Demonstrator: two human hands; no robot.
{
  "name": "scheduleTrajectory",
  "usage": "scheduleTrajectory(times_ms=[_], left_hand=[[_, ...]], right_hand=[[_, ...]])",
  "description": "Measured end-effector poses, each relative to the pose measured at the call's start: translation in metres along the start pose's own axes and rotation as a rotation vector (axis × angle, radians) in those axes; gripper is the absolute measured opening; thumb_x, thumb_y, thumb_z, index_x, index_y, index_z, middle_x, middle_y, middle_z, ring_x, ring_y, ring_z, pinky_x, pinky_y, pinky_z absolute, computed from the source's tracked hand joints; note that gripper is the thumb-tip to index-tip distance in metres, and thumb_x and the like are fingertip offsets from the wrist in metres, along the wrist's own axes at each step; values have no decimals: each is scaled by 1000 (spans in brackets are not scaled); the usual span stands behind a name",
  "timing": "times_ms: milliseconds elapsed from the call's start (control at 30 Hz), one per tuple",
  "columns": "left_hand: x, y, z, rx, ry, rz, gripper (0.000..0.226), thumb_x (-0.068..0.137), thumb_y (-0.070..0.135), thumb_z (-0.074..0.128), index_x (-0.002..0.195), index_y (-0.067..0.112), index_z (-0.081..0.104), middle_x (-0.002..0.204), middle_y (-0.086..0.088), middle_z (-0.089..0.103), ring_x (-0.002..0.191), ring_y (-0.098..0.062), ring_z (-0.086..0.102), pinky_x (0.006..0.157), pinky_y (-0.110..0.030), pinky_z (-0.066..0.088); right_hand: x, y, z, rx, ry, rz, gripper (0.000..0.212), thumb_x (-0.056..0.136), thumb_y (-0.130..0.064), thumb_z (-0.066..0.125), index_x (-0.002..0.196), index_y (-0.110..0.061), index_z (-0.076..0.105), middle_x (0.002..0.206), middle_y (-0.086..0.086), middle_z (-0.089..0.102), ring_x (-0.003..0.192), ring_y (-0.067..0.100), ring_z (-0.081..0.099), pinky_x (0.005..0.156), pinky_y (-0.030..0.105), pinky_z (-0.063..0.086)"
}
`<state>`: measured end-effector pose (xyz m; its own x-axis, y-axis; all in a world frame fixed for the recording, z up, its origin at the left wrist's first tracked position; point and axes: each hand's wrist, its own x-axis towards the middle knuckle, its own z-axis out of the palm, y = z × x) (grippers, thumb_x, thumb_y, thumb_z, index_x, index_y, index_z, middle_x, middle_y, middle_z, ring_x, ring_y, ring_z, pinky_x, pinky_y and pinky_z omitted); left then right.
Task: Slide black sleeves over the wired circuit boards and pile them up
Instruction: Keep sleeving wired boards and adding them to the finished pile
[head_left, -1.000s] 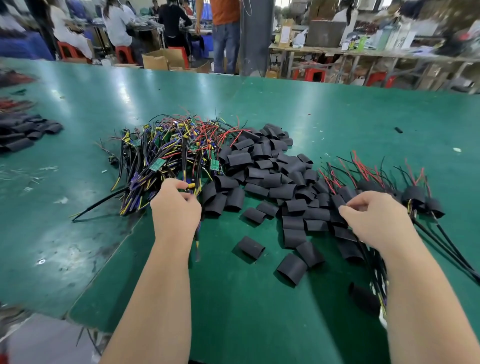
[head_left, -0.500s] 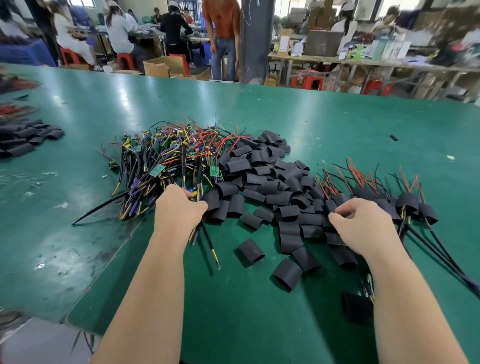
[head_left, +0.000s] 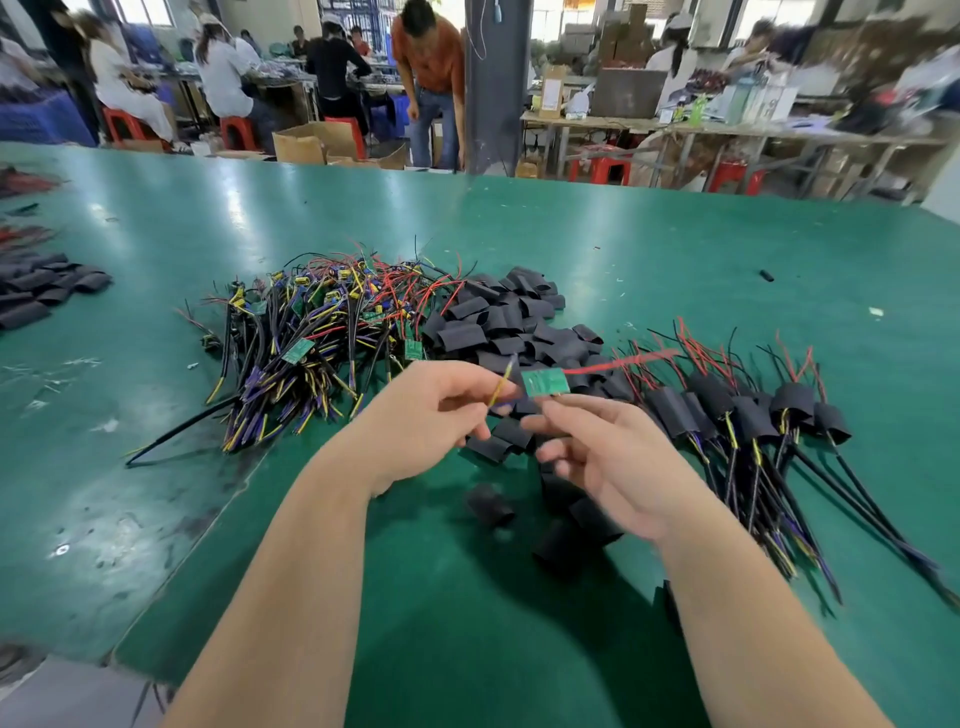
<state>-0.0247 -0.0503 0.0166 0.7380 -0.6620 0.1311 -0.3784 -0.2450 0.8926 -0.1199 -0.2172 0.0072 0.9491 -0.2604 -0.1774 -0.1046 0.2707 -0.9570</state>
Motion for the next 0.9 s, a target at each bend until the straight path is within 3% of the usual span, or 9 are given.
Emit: scheduleTrajectory(times_ms=[67,167,233,300,367,533,633,767,900], left_hand=[[2,5,7,21,-32,25,21,96,18,56,95,31,72,60,10,60,52,0,48,51,-12,37],[5,2,16,128,37,63,25,97,32,53,87,25,74,54,4,47,48,-5,36,48,-18,30],[4,-1,24,220,83,106,26,97,32,53,90,21,75,59,0,57,53,-10,43,53,-28,39],[2,-4,30,254,144,120,21,96,30,55,94,23,75,78,-2,72,70,-17,61,71,-34,49],[1,-7,34,277,215,164,20,96,24,56,94,21,75,83,4,73,80,-11,64,78,-29,48],[0,-14,33,193,246,110,12,89,24,66,96,25,77,78,22,69,72,10,60,65,-3,38],[0,-21,31,162,195,10,10,85,26,70,93,29,77,69,18,69,58,4,55,57,-7,38],[-3,-23,31,215,208,22,13,92,22,62,90,26,74,66,22,65,60,8,55,60,-8,40],[-5,-23,32,285,261,50,17,96,22,55,88,21,70,72,14,67,58,8,55,58,-8,40]], right_hand=[[3,0,3,161,-53,-22,13,80,-18,67,89,-10,70,85,10,72,53,9,52,49,16,40],[5,-3,1,274,-14,-50,36,63,-33,73,93,-12,68,76,2,68,50,8,53,49,16,43],[4,-3,-2,206,44,-89,36,62,-35,75,88,-13,66,71,-2,65,51,9,56,47,16,44],[4,1,-2,143,103,-136,20,72,-27,74,79,-13,61,66,-3,64,53,11,59,47,16,44],[5,4,-1,129,118,-159,11,84,-11,68,76,-12,60,63,-2,66,54,12,62,49,16,47],[7,6,-6,-23,111,-281,22,82,9,65,84,-13,65,78,4,72,69,17,65,62,23,52],[8,8,-5,-144,107,-376,40,79,17,63,97,-19,64,93,3,75,81,17,69,71,23,54],[10,8,-8,-194,113,-363,59,77,18,65,111,-29,59,108,2,71,81,16,69,80,27,56],[13,9,-14,-212,197,-257,60,81,22,53,105,-33,55,101,3,70,82,14,72,75,25,57]])
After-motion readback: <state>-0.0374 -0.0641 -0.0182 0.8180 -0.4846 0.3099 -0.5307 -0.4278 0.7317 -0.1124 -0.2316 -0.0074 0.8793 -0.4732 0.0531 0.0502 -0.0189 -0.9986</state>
